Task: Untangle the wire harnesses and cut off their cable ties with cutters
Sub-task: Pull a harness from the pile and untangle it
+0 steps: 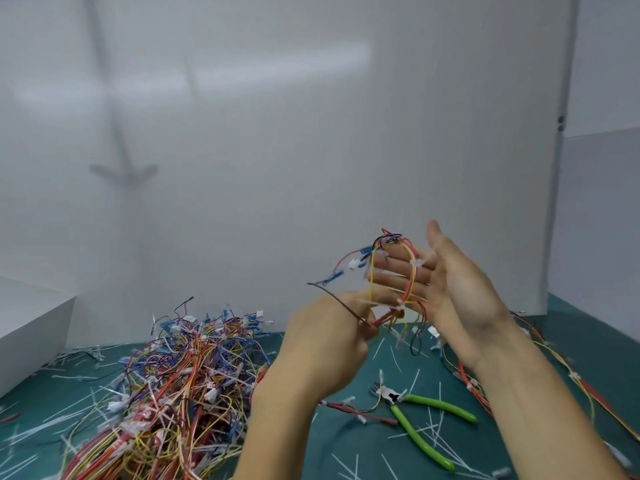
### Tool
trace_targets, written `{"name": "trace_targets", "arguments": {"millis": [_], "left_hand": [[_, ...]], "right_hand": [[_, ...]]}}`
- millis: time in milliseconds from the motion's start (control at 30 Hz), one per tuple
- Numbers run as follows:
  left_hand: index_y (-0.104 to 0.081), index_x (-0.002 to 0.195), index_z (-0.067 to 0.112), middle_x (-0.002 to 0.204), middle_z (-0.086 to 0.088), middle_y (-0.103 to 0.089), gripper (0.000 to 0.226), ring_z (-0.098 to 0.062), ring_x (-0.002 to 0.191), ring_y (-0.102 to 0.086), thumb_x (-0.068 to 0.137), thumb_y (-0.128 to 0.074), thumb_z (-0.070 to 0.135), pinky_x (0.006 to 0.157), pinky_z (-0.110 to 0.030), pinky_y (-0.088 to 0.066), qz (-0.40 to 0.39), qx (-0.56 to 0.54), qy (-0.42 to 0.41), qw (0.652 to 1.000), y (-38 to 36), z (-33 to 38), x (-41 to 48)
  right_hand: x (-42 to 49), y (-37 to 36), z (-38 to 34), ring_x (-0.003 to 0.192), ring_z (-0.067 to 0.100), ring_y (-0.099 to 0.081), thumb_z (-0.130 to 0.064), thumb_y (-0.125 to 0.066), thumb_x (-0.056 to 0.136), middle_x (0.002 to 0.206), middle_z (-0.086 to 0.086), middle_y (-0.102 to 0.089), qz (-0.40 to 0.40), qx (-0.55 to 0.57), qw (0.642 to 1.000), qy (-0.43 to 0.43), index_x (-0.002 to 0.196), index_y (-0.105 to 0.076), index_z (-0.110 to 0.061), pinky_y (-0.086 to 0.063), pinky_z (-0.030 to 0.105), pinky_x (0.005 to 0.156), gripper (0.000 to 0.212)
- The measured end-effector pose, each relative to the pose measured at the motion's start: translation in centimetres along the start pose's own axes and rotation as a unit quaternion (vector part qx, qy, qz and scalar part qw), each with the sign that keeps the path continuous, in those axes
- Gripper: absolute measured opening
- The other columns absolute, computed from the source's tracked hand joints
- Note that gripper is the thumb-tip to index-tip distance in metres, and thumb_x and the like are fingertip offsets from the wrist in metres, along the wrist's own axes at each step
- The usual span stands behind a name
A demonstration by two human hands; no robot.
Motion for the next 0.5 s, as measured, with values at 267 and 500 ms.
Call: {"name": "trace_targets", "arguments": {"millis": [267,500], "left_hand": [[-0.064,0.117,0.048,0.125,0.02,-0.06,0.048,-0.015,0.101,-0.065,0.085,-0.065,0.013,0.088,-0.036,-0.052,-0.034,0.034,0.069,0.997,-1.1,-2.4,0.3],[-0.067,0.099,0.027,0.107,-0.005,-0.07,0.039,-0.024,0.089,-0.067,0.091,-0.046,-0.005,0.071,-0.033,-0.052,0.17,-0.046,0.242,0.954,2.0,-7.4,-0.7]], "right_hand": [[0.1,1.2,0.0,0.076,0.016,-0.073,-0.012,-0.06,0.093,0.09,0.009,-0.077,0.027,-0.05,0.998,0.039,0.093,-0.074,-0.011,-0.056,0.029,0.075,0.015],[-0.4,1.1,-0.3,0.08,0.018,-0.072,-0.02,-0.066,0.079,0.093,0.011,-0.077,-0.051,-0.127,0.989,0.057,0.096,-0.079,-0.012,-0.057,0.023,0.067,0.023]]}}
Point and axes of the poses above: each hand's wrist, its own x-axis towards the middle knuckle, its own y-axis out of the back of the hand, z = x × y, the point moved 2 cm from there along x, towards the middle knuckle
